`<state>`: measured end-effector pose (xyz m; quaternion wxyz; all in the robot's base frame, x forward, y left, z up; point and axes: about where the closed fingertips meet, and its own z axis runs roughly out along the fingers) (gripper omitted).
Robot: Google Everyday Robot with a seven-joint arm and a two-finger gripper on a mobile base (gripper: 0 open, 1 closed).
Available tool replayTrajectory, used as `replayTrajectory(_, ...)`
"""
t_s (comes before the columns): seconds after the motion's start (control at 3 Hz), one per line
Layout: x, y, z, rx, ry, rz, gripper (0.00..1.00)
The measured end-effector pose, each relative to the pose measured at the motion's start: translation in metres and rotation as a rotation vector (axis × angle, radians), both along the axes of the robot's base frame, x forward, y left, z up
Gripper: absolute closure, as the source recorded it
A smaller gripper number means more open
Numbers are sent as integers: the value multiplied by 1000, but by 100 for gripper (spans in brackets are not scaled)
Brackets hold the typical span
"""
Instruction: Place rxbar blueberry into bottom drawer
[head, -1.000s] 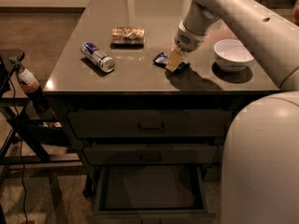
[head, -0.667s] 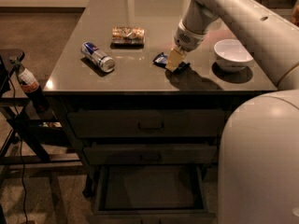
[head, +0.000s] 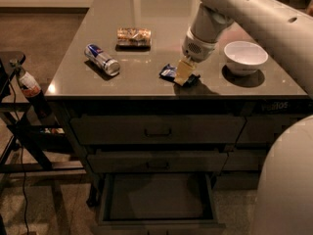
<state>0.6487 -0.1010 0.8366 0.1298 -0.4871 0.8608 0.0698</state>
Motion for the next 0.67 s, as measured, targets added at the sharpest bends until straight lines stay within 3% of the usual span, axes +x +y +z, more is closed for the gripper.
replayTrajectory(0.33, 0, 0, 0, 0, 0, 0, 100)
replayTrajectory(0.67, -19, -6, 3, 16, 9, -16, 100)
